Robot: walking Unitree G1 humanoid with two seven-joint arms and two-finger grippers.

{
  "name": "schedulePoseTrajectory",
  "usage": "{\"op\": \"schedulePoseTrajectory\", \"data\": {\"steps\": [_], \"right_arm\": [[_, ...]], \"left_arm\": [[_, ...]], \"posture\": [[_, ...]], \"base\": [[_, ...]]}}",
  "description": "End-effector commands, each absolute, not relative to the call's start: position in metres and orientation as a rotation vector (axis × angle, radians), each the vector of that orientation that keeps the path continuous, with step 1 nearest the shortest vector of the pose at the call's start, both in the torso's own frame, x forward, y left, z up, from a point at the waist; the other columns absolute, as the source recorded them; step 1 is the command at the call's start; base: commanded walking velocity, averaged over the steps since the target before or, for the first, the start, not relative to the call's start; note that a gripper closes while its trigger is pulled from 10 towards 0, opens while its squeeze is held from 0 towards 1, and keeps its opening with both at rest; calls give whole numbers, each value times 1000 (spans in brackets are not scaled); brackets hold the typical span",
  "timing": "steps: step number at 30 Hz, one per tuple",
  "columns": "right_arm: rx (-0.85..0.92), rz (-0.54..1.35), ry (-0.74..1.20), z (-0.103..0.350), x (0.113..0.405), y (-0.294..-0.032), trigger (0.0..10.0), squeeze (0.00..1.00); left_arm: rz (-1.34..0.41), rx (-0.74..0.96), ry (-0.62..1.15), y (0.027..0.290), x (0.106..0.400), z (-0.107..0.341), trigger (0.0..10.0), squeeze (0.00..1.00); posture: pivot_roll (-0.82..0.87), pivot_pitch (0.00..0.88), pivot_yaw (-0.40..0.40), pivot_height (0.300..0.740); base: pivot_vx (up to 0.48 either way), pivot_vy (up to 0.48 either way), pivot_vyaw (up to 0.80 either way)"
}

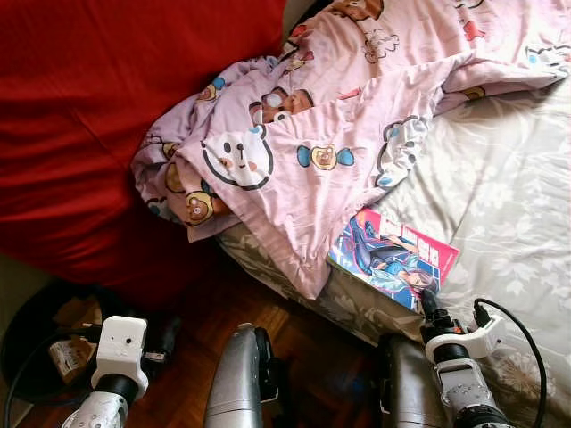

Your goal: Clean up the room

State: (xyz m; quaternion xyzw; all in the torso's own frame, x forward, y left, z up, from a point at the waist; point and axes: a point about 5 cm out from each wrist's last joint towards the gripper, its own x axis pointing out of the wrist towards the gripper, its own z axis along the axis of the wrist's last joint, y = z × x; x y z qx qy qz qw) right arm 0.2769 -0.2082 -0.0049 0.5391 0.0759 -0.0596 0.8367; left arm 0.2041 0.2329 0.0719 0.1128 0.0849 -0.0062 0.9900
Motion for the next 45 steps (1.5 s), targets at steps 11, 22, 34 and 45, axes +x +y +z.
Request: {"op": "schedulePoseTrajectory", "data": {"steps": [11, 22, 34, 45], "right_arm": [[1342, 123, 270, -26, 251, -147, 10000, 0], [1333, 103, 295, -31, 246, -144, 0, 0], [1289, 60, 293, -30, 250, -153, 0, 0], [1211, 49, 101, -9, 267, -179, 0, 0]], "left_arm": [[-34, 261, 205, 233, 199, 69, 10000, 0], [-45, 274, 212, 231, 200, 67, 10000, 0], [-55, 286, 205, 226, 209, 64, 10000, 0], [-48, 281, 180, 219, 224, 61, 10000, 0]], "posture": [[147, 347, 222, 591], [146, 343, 220, 591], [127, 320, 211, 591], [83, 275, 184, 591]], "base": [[0, 0, 0], [0, 0, 0], [0, 0, 0], [0, 0, 0]]}}
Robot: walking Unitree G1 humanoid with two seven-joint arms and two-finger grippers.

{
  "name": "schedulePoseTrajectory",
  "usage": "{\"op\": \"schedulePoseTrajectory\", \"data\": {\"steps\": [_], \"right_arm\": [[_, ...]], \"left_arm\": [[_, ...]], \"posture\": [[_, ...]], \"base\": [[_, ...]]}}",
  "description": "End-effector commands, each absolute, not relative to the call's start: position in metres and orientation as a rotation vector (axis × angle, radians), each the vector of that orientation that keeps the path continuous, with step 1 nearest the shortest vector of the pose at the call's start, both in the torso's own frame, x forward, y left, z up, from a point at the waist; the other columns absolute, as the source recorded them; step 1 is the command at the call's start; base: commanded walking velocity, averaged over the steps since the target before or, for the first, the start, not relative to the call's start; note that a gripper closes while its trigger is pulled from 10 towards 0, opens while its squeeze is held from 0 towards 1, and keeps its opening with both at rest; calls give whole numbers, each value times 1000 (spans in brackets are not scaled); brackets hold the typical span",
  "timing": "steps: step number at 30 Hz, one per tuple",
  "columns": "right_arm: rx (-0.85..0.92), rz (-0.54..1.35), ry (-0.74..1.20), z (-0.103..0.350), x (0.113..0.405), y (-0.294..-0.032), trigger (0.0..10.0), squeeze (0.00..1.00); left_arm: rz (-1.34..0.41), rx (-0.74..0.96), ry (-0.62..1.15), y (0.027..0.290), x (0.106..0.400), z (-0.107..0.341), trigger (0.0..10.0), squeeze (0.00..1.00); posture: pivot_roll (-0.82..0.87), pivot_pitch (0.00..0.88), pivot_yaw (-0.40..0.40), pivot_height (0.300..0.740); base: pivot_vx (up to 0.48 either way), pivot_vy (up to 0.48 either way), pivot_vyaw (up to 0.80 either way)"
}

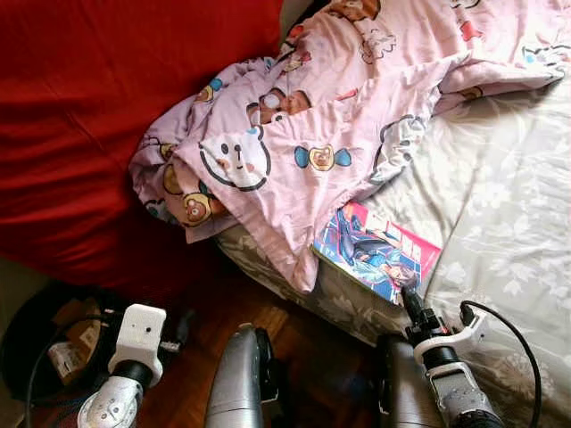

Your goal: Clean up the room

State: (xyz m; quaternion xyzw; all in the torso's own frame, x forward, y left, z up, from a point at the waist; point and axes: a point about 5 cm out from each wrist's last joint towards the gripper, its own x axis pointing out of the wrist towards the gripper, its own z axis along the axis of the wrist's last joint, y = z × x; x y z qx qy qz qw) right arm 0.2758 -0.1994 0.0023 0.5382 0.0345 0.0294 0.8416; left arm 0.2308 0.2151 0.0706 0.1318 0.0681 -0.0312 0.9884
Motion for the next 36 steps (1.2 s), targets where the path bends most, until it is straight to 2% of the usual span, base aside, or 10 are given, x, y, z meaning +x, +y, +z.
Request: {"op": "schedulePoseTrajectory", "data": {"steps": [1, 30, 31, 32, 33, 36], "right_arm": [[1211, 49, 101, -9, 267, -179, 0, 0], [1211, 49, 101, -9, 267, -179, 0, 0], [1183, 68, 1, 3, 271, -183, 0, 0], [1183, 68, 1, 3, 271, -183, 0, 0], [1159, 109, -108, 19, 273, -186, 0, 0], [1155, 124, -124, 22, 275, -185, 0, 0]], "left_arm": [[-48, 281, 180, 219, 224, 61, 10000, 0], [-48, 281, 180, 219, 224, 61, 10000, 0], [-48, 273, 174, 213, 231, 55, 10000, 0], [-48, 273, 174, 213, 231, 55, 10000, 0], [-52, 263, 172, 206, 237, 49, 10000, 0], [-51, 261, 174, 204, 238, 48, 10000, 0]], "posture": [[83, 275, 184, 591], [83, 275, 184, 591], [7, 231, 150, 591], [7, 231, 150, 591], [7, 231, 150, 591], [6, 231, 149, 591]], "base": [[0, 0, 0], [0, 0, 0], [0, 0, 0], [0, 0, 0], [0, 0, 0], [0, 0, 0]]}}
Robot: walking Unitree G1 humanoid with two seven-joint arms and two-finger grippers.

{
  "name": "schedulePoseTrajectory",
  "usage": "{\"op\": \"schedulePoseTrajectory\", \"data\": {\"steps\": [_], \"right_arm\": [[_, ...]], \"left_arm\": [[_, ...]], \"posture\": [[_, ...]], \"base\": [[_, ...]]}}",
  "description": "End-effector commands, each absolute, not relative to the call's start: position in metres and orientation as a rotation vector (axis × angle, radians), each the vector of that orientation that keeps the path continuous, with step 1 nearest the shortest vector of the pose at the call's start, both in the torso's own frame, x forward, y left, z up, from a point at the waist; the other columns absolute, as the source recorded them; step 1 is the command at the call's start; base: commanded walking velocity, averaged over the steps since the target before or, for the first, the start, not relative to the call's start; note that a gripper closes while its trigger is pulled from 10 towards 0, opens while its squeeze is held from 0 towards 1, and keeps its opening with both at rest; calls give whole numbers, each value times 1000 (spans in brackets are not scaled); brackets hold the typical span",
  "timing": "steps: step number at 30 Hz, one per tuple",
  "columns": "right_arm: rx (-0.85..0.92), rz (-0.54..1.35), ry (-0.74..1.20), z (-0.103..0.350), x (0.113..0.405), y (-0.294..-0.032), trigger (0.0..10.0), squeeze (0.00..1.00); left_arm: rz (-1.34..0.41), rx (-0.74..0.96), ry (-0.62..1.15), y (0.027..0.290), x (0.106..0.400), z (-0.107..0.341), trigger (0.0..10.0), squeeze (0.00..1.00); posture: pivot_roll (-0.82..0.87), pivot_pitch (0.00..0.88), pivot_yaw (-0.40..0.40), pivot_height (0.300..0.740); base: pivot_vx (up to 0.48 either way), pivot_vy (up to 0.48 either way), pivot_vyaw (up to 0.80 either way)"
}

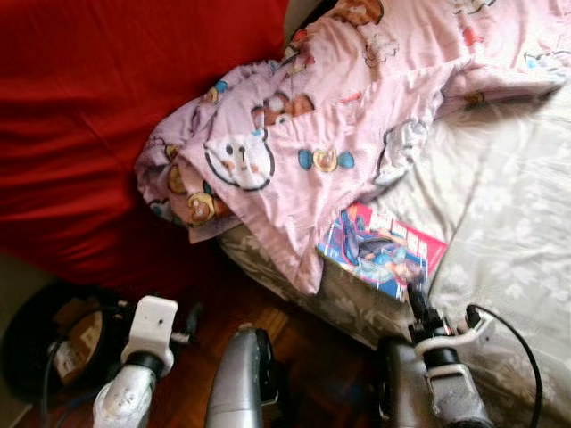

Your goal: Clean up the room

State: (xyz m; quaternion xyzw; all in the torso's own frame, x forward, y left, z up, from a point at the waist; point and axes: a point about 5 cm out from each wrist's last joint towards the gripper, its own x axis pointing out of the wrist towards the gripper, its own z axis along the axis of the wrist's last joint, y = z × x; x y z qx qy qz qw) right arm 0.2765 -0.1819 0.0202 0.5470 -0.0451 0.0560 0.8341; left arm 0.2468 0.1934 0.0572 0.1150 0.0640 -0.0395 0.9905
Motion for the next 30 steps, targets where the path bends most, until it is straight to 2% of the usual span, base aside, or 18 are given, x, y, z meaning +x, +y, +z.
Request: {"op": "schedulePoseTrajectory", "data": {"steps": [1, 11, 20, 30], "right_arm": [[1156, 130, -120, 23, 276, -184, 0, 0], [1117, 190, -112, 38, 285, -179, 0, 0], [859, 50, -308, 88, 290, -203, 0, 0], [629, 28, -337, 120, 292, -196, 0, 0]], "left_arm": [[-49, 261, 176, 205, 238, 47, 10000, 0], [-42, 260, 167, 205, 239, 44, 10000, 0], [-32, 254, 159, 205, 240, 42, 10000, 0], [-17, 223, 145, 200, 249, 42, 10000, 0]], "posture": [[5, 231, 148, 591], [5, 231, 143, 591], [-11, 222, 136, 591], [-32, 199, 119, 591]], "base": [[0, 0, 0], [0, 0, 0], [0, 0, 0], [0, 0, 0]]}}
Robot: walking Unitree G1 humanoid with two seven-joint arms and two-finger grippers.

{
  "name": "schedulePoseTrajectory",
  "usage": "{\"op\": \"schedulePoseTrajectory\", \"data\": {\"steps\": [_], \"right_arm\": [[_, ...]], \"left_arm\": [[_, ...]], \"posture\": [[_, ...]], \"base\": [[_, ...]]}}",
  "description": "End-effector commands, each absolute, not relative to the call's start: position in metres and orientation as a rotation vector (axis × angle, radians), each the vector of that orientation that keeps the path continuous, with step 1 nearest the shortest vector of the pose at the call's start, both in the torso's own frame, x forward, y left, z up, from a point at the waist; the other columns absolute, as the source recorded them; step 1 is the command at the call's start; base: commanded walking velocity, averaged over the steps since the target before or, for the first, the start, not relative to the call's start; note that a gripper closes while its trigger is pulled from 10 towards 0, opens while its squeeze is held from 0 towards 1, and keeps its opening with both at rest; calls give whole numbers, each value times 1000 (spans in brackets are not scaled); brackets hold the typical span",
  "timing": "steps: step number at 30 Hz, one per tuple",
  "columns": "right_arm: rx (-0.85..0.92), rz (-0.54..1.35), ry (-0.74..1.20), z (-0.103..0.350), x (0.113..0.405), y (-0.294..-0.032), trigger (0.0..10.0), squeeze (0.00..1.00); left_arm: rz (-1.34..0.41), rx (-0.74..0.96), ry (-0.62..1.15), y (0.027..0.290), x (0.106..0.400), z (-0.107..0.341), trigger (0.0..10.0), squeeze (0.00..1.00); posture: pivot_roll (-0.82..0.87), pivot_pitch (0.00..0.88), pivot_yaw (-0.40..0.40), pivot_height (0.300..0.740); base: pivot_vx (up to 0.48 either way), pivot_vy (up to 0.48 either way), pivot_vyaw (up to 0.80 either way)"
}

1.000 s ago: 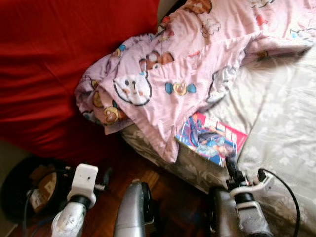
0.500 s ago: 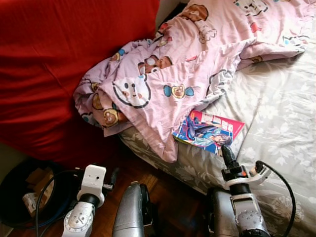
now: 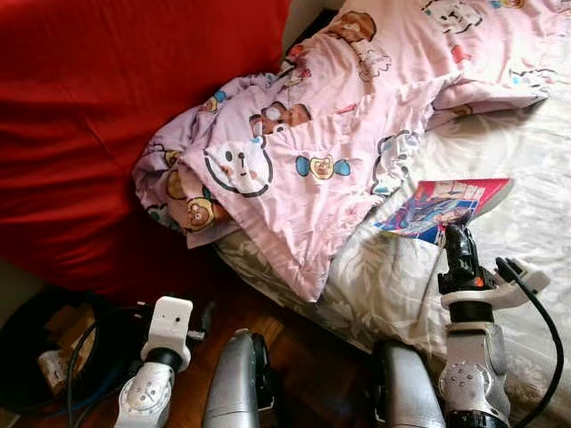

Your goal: Clean up the room

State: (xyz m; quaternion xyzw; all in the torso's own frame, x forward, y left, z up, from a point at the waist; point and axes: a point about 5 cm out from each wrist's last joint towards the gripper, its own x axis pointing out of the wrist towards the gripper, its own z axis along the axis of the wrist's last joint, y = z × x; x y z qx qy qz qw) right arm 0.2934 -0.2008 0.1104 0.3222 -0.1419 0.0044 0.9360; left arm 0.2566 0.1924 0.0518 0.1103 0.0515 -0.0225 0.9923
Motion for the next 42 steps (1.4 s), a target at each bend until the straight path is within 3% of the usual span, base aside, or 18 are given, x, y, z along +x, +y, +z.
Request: {"op": "schedulePoseTrajectory", "data": {"steps": [1, 3, 4, 11, 20, 42], "right_arm": [[588, 20, -335, 123, 293, -195, 0, 0], [528, 8, -324, 125, 294, -192, 3098, 0], [498, 6, -311, 124, 295, -190, 10000, 0], [377, -5, -239, 116, 296, -185, 10000, 0], [343, -27, -197, 111, 295, -191, 10000, 0], [322, -1, -166, 106, 301, -192, 10000, 0]], "left_arm": [[-14, 219, 143, 199, 250, 42, 10000, 0], [-7, 211, 143, 199, 251, 42, 10000, 0], [-2, 206, 142, 200, 252, 41, 10000, 0], [23, 168, 138, 198, 256, 39, 10000, 0], [57, 107, 149, 193, 261, 34, 10000, 0], [202, -9, 300, 207, 253, 1, 10000, 0]], "posture": [[-40, 193, 114, 591], [-42, 189, 111, 591], [-44, 187, 109, 591], [-61, 173, 91, 591], [-79, 164, 75, 661], [-108, 68, 40, 736]], "base": [[0, 0, 0], [0, 0, 0], [0, 0, 0], [0, 0, 0], [0, 0, 0], [0, 0, 0]]}}
